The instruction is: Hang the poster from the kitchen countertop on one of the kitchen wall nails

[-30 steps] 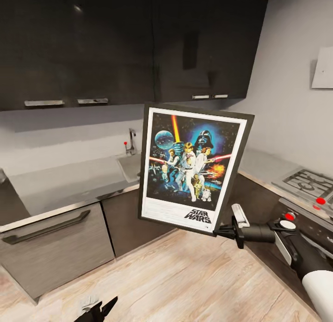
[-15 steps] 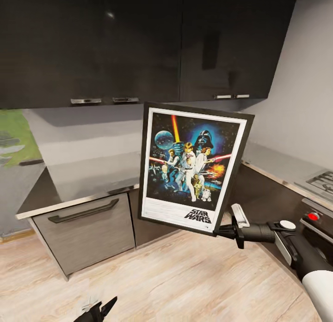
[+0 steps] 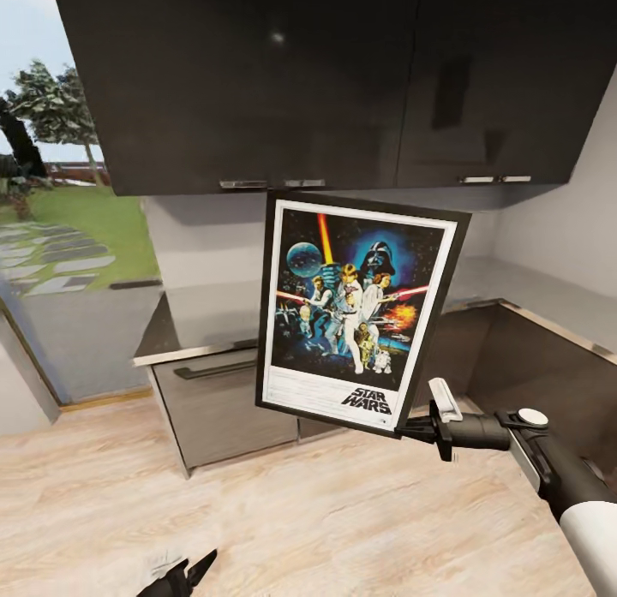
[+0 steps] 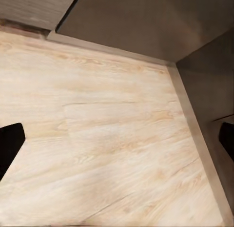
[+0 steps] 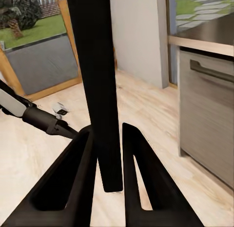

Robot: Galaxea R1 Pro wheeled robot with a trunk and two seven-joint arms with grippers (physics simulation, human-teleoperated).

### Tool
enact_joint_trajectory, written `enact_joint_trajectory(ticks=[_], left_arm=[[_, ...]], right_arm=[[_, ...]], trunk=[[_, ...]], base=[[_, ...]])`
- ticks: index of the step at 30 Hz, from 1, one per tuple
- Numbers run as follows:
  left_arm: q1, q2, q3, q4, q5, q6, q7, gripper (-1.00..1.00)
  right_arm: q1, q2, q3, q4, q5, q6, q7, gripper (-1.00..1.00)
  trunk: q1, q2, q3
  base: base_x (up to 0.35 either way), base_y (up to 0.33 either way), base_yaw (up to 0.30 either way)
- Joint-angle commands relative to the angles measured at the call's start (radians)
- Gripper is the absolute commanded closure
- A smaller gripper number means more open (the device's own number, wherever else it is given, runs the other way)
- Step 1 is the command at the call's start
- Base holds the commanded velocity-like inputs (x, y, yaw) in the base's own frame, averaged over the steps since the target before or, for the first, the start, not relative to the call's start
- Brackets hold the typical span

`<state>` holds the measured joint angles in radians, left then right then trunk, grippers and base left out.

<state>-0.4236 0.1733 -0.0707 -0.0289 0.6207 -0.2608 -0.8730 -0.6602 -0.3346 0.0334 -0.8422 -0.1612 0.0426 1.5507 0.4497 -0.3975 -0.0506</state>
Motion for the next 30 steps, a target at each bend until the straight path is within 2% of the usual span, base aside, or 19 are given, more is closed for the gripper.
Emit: enact_joint_trajectory(ticks=[1, 20, 30], left_arm=[[-0.001, 0.0, -0.008, 0.001, 0.005, -0.006, -0.001, -1.0], [-0.001, 0.0, -0.006, 0.001, 0.005, -0.005, -0.001, -1.0], [-0.001, 0.0, -0.006, 0.001, 0.005, -0.005, -0.001, -1.0]], right_arm=[[-0.001, -0.001, 0.003, 0.0, -0.006, 0.008, 0.003, 1.0], [-0.001, -0.001, 0.003, -0.001, -0.006, 0.008, 0.003, 1.0], [-0.001, -0.001, 0.003, 0.0, -0.007, 0.008, 0.003, 1.0]], trunk=[[0.0, -0.003, -0.002], [0.0, -0.003, -0.002], [0.0, -0.003, -0.002]], base=[[-0.22, 0.233, 0.289], [-0.219, 0.236, 0.289], [-0.208, 0.254, 0.064]])
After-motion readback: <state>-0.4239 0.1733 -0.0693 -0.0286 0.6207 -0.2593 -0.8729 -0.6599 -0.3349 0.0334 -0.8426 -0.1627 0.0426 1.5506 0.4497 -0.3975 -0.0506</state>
